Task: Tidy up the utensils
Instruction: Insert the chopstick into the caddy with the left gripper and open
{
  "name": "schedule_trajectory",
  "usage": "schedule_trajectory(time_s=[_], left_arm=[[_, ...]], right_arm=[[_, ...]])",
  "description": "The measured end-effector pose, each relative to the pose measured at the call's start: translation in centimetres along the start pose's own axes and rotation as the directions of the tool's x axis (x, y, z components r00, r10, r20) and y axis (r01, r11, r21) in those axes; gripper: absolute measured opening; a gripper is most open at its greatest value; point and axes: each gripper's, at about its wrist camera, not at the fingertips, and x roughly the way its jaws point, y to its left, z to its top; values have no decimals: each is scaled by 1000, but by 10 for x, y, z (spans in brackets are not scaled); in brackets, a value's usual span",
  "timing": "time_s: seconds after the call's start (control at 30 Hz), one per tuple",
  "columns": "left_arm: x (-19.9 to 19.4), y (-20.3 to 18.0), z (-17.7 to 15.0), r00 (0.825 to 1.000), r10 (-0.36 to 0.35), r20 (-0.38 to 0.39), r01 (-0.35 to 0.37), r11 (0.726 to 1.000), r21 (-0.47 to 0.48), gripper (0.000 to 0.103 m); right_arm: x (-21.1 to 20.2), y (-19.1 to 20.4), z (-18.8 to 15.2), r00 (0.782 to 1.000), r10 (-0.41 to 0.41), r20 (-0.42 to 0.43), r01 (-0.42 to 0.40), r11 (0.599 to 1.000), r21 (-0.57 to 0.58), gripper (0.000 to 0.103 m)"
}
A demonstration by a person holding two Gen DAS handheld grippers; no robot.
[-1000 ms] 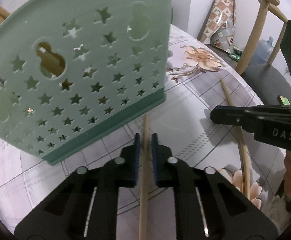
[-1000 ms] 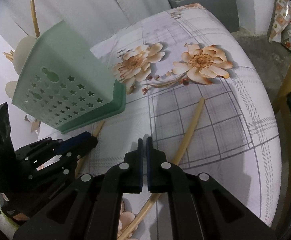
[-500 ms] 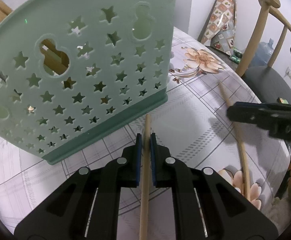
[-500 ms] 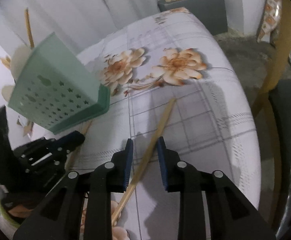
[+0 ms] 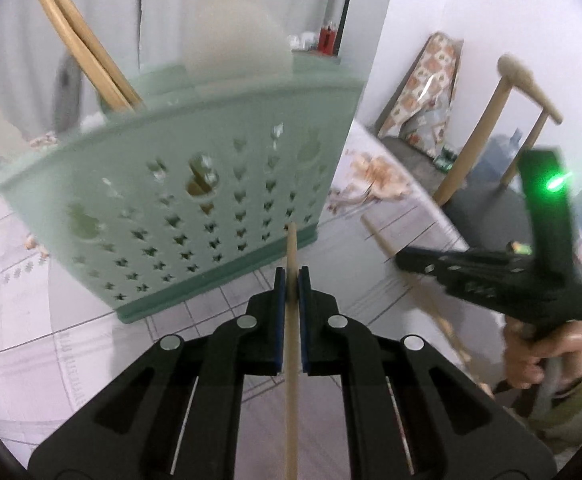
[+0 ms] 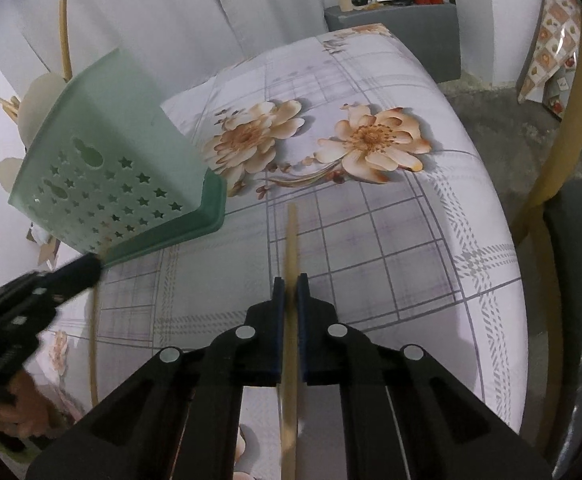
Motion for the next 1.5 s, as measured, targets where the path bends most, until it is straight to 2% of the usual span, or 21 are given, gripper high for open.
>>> schedule_trajectory(time_s=[0.13,0.3,0.4,0.57,0.67,1.0,1.07,1.27,1.3,1.5], left_arm=[[-40,6,7,997,-32,74,35,999,-35,5],[-102,23,23,975,-17,224,37,996,-83,5],[-135,33,38,946,-2,325,39,993,-107,5],[-184,42,71,873,19,488,40,993,-110,5],[-196,43,92,846,16,534,43,994,-98,5],[-202,52,132,798,75,598,-13,994,-107,4],[-197,55,133,797,82,599,-15,993,-116,4],[-163,63,124,818,106,565,-24,988,-150,4],[-154,67,120,828,95,553,-5,987,-162,4],[-112,83,88,861,19,508,116,966,-232,5]], right_arm=[[1,-1,1,1000,6,0,-6,1000,-1,6],[2,0,2,1000,13,-1,-13,1000,-7,6],[3,0,2,1000,15,-1,-15,1000,-7,6],[4,2,3,1000,18,-4,-18,1000,-5,6],[5,1,4,1000,20,-6,-20,1000,0,6],[5,0,4,1000,21,-7,-21,1000,2,6],[5,0,5,1000,21,-6,-21,1000,3,6],[5,0,5,1000,21,-7,-21,1000,3,6],[5,0,5,1000,21,-8,-21,1000,3,6],[7,-1,6,1000,25,-8,-25,1000,7,6]])
